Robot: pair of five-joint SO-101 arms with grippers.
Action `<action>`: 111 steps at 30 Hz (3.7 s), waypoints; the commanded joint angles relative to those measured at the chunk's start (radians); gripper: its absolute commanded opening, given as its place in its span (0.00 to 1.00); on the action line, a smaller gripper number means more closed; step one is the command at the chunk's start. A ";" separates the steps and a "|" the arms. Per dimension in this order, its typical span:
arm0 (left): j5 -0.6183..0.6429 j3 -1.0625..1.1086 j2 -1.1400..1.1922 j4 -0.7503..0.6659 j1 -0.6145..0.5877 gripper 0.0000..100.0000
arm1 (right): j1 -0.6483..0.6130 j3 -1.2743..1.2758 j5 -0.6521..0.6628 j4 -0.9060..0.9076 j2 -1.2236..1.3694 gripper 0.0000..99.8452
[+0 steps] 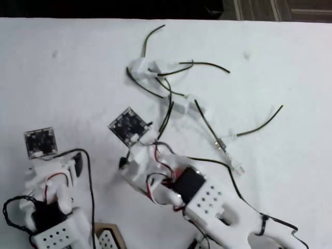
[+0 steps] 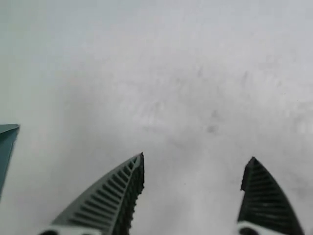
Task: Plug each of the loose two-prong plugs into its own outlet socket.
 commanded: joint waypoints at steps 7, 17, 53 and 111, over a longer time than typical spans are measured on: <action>-0.106 -0.160 -0.008 0.175 0.344 0.32 | 0.079 -0.041 0.000 0.289 -0.173 0.17; -0.155 -0.153 -0.004 0.178 0.581 0.33 | 0.312 -0.040 0.008 0.325 -0.262 0.17; -0.150 -0.430 0.944 -0.057 0.739 0.36 | 0.403 -0.040 0.008 0.306 -0.128 0.17; 0.034 -1.171 1.784 -0.631 0.407 0.07 | 0.690 -0.041 0.009 0.277 -0.122 0.17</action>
